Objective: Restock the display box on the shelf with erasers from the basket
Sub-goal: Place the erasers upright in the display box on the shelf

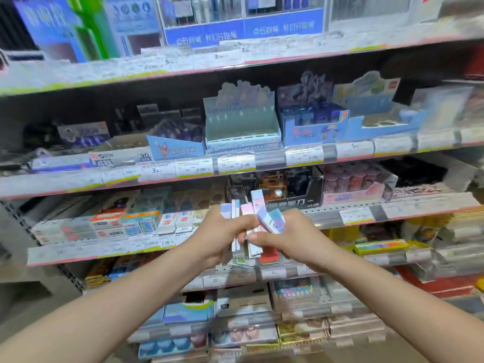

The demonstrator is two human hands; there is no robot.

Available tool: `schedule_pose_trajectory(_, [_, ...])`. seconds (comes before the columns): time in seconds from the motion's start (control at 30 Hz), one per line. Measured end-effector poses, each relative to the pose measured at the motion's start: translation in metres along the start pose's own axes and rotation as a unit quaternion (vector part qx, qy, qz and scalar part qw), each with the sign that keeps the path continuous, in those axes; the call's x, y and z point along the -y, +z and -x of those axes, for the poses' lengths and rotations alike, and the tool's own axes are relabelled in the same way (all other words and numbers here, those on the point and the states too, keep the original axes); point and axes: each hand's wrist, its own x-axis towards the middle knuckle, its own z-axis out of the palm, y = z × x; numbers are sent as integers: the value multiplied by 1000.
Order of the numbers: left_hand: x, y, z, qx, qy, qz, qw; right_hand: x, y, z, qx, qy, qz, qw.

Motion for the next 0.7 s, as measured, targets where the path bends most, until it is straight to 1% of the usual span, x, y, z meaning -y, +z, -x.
schedule_pose_trajectory(0.07, [-3, -1, -5, 9, 11, -3, 1000, 0, -5, -5, 16, -16, 66, 998])
schedule_pose_trajectory(0.1, [-6, -1, -6, 16, 18, -6, 1000, 2, -9, -7, 25, -22, 79, 996])
schedule_pose_trajectory(0.2, [-12, -1, -12, 38, 37, -15, 998, 7, -27, -13, 41, -33, 67, 996])
schedule_pose_trajectory(0.3, [-16, 3, -21, 47, 50, -2, 998, 11, -47, -25, 6, -53, 26, 998])
schedule_pose_trajectory(0.37, [-19, 8, -28, 44, 50, -8, 998, 8, -58, -37, 0, -63, 5, 998])
schedule_pose_trajectory(0.5, [-26, 12, -47, 32, 39, -29, 998, 3, -76, -63, 16, -82, 7, 996])
schedule_pose_trajectory(0.6, [-41, 11, -59, 46, 46, -55, 996, 6, -95, -80, 17, -103, 35, 994])
schedule_pose_trajectory(0.63, [-48, 11, -62, 39, 43, -75, 995, 9, -102, -86, 12, -112, 29, 993])
schedule_pose_trajectory(0.7, [-60, 6, -69, 1, 44, -125, 991, 16, -115, -100, 4, -127, 23, 992])
